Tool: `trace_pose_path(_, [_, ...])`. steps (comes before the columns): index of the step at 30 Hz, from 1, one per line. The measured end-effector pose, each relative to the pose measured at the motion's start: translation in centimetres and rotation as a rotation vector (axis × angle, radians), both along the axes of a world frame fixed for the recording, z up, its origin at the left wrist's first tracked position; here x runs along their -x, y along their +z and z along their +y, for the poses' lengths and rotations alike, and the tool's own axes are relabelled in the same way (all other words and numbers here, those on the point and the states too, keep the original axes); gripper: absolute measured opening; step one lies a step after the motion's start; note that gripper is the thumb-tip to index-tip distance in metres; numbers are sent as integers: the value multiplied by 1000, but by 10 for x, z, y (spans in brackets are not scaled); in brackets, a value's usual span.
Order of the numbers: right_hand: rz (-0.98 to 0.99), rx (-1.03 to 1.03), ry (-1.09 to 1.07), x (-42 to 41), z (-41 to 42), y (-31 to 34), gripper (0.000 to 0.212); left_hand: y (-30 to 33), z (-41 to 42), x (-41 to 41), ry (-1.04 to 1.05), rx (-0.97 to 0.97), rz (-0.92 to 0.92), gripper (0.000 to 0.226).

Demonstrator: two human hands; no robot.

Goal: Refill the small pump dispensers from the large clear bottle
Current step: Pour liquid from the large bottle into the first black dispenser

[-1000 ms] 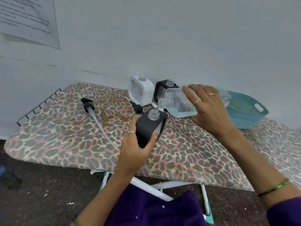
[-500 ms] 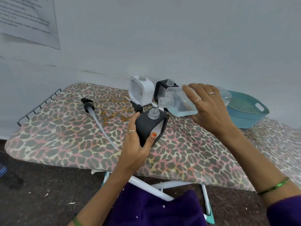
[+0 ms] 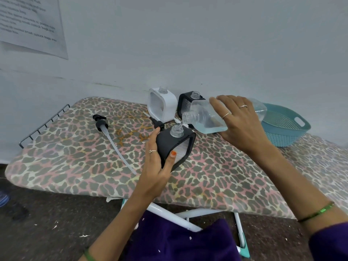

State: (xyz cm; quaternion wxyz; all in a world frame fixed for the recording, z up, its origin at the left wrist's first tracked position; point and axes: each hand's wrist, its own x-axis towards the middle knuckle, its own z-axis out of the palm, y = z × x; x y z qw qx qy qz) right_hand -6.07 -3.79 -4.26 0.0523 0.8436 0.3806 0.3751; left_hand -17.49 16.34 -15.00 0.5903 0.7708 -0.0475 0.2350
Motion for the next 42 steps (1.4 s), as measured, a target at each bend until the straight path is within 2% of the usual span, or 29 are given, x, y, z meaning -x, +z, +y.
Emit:
trace_pose_path(8, [-24,-3,-2,-2,0,1,70,2,-1,2,14,-17,-2,57])
trace_pose_path(18, [-10,11,-31,-3,-1,0,81,4,0,3,4,-23,-2,56])
trace_pose_path(42, [-14,7,-29,-1,-3,4,79,-3,5,-3,-46,30,1,54])
